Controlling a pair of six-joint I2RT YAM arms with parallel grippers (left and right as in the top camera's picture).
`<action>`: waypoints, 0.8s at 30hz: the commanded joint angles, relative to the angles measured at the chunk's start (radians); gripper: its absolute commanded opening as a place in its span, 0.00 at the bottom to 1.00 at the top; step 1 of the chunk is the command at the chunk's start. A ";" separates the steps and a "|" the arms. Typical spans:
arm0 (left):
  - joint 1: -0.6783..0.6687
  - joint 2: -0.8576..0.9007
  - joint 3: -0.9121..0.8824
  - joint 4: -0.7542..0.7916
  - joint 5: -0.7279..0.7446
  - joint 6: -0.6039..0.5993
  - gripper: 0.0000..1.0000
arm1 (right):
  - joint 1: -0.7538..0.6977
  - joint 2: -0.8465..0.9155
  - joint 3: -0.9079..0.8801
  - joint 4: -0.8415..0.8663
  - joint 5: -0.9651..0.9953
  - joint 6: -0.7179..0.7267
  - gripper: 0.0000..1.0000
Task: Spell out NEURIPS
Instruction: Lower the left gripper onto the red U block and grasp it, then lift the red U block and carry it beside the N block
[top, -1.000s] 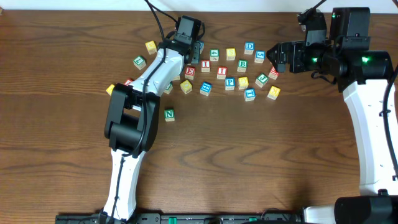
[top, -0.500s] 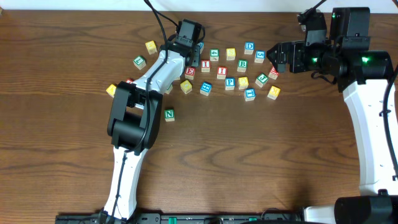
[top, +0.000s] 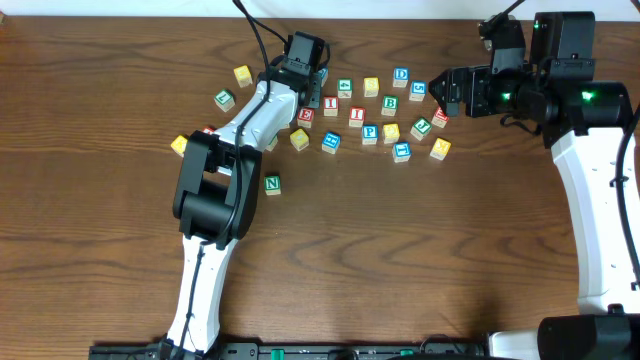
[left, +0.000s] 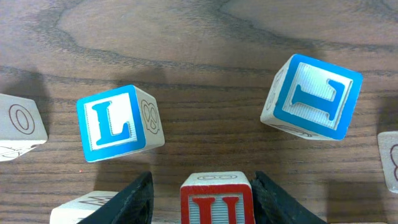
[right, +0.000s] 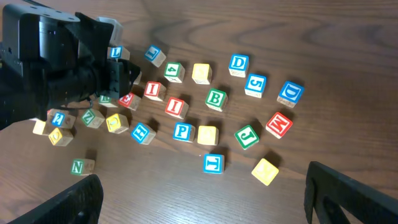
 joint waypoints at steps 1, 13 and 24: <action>-0.009 0.013 0.006 -0.007 -0.015 -0.006 0.46 | -0.004 0.006 -0.005 -0.001 -0.008 -0.012 0.99; -0.014 0.013 0.006 -0.030 -0.013 -0.016 0.33 | -0.004 0.006 -0.005 -0.001 -0.008 -0.012 0.99; -0.013 -0.063 0.008 -0.029 -0.013 -0.016 0.31 | -0.004 0.006 -0.005 -0.001 -0.008 -0.012 0.99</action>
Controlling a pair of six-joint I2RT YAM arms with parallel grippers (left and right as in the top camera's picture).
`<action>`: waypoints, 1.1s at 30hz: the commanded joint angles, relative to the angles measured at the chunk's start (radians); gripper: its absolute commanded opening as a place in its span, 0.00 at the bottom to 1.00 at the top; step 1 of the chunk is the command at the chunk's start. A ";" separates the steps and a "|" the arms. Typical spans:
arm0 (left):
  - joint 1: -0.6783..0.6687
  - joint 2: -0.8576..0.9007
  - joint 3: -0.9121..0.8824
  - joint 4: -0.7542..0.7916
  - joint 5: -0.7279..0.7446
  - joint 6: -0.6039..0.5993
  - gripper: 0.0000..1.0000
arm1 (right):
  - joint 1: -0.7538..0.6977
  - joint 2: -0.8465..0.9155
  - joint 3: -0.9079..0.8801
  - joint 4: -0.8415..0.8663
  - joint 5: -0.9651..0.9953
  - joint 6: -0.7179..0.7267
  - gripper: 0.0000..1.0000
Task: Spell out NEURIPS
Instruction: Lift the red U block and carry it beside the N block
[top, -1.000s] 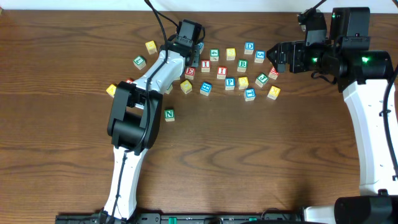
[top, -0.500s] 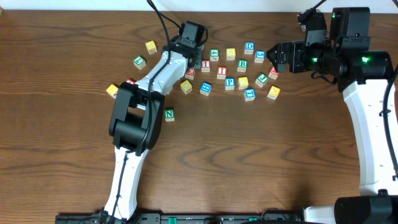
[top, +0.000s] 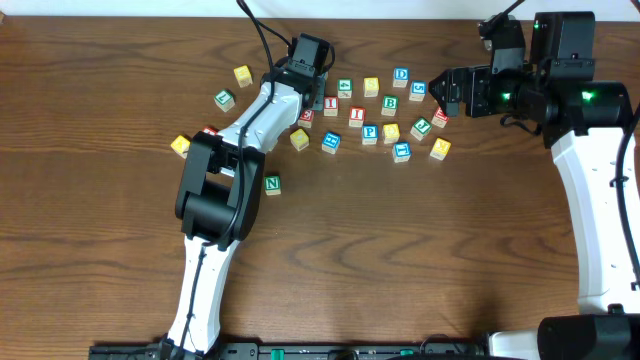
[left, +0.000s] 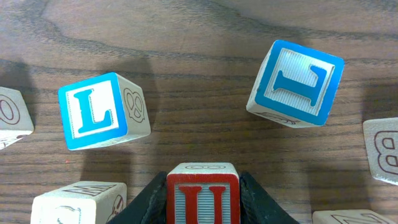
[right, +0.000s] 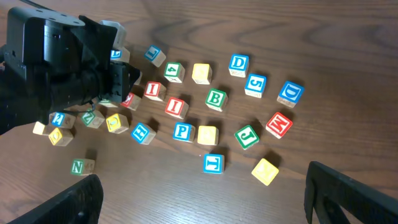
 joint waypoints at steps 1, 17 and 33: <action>0.000 -0.077 0.008 -0.012 -0.014 -0.001 0.31 | -0.004 0.006 -0.005 -0.001 -0.008 -0.012 0.99; -0.012 -0.496 0.008 -0.427 0.033 -0.185 0.27 | -0.004 0.006 -0.005 -0.001 -0.008 -0.011 0.99; -0.158 -0.556 -0.190 -0.705 0.040 -0.409 0.27 | -0.004 0.006 -0.005 -0.001 -0.008 -0.012 0.99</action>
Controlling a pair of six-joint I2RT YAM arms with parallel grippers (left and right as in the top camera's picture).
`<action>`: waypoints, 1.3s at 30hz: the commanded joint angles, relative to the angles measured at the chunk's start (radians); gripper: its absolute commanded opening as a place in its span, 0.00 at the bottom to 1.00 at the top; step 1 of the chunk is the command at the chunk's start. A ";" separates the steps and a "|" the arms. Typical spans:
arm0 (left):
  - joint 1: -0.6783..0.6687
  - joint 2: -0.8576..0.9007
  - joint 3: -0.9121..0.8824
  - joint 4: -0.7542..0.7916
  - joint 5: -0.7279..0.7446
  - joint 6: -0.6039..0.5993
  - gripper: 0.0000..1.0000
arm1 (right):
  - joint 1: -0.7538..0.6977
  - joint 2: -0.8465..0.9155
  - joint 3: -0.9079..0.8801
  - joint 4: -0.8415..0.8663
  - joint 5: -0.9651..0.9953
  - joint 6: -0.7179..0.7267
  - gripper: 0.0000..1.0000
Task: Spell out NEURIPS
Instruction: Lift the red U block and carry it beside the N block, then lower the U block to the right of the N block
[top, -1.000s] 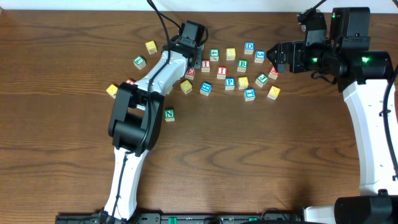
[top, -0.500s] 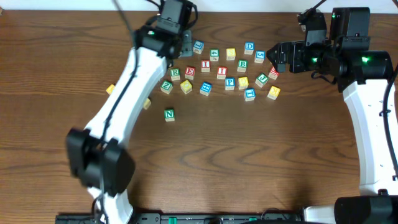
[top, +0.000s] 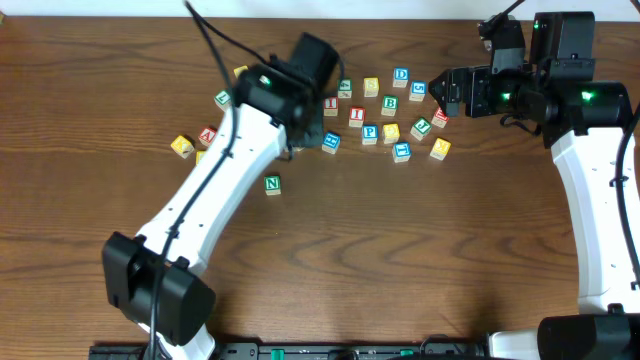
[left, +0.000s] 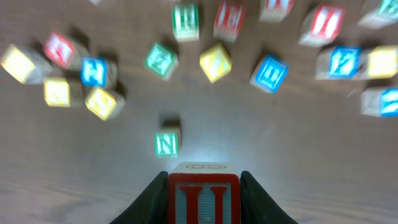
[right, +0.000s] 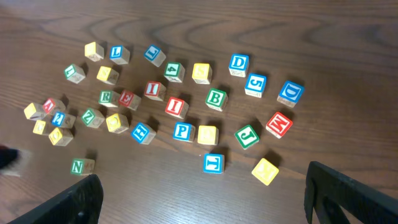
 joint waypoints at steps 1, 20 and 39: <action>-0.018 0.005 -0.103 0.030 0.001 -0.080 0.27 | -0.004 0.005 -0.004 -0.001 -0.008 -0.011 0.99; -0.025 0.006 -0.578 0.540 -0.044 -0.129 0.27 | -0.004 0.005 -0.004 -0.001 -0.008 -0.012 0.99; -0.025 0.009 -0.592 0.573 -0.037 -0.133 0.27 | -0.004 0.005 -0.004 -0.001 -0.008 -0.012 0.99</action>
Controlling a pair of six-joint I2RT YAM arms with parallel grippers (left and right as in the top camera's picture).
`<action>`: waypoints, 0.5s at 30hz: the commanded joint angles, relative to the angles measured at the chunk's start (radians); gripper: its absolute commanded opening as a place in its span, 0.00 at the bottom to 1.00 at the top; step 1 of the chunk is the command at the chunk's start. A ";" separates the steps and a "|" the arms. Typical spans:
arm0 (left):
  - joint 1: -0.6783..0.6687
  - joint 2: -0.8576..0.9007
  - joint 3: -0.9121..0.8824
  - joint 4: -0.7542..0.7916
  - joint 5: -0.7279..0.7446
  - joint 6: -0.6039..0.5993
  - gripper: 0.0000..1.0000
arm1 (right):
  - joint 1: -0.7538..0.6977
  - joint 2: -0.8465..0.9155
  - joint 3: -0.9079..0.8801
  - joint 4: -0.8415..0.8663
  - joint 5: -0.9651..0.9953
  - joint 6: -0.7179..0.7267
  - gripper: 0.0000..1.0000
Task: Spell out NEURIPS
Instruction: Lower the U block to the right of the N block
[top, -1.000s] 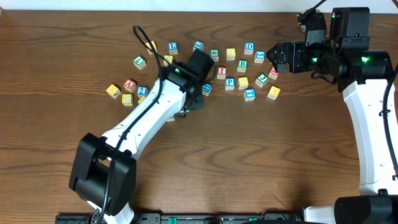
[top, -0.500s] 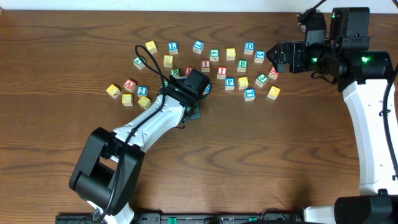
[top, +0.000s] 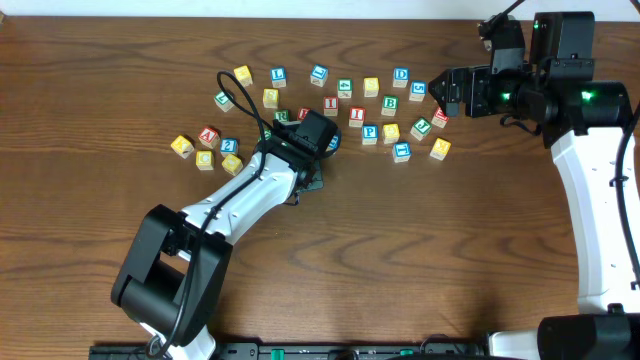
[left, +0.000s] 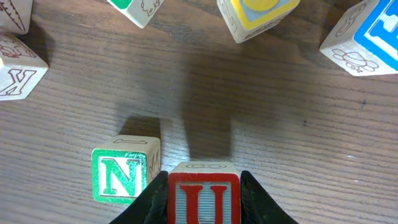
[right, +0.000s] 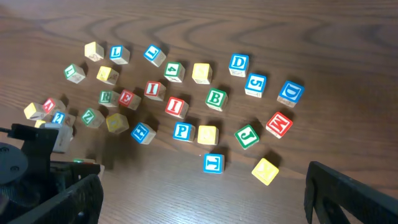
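Observation:
The red U block (left: 203, 202) sits between the black fingers of my left gripper (left: 203, 186), which is shut on it. Just left of it, on the wood, stands the green N block (left: 121, 177), almost touching the left finger. Whether the U rests on the table cannot be told. In the overhead view the left gripper (top: 308, 182) is low in front of the block cluster, and its arm hides the N. A red E (right: 127, 98), a blue P (right: 182, 131) and a red I (right: 176, 106) lie in the cluster. My right gripper (right: 205, 193) hangs open, high at the back right.
Several loose letter blocks lie scattered across the back of the table (top: 420, 260). A yellow block (left: 255, 15) and a blue block (left: 367, 31) lie just ahead of the held U. A small group with a red A (top: 208, 136) sits at the left.
My left gripper was high above the table with the U, the N small and far below. Now it is low, with the U just right of the N. The right arm has not moved.
My left gripper stood open around the red U in the cluster at the back. Then it was shut on the U there. Then it held the U high over the table, and now the U is down beside the green N in front of the cluster.

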 joint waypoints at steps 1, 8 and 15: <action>-0.001 0.007 -0.022 0.010 -0.013 -0.017 0.27 | -0.004 0.005 -0.004 -0.001 -0.008 -0.012 0.99; -0.001 0.017 -0.037 0.039 -0.013 -0.016 0.27 | -0.004 0.005 -0.004 -0.001 -0.008 -0.011 0.99; -0.001 0.021 -0.043 0.042 -0.013 -0.016 0.27 | -0.004 0.005 -0.004 -0.001 -0.008 -0.011 0.99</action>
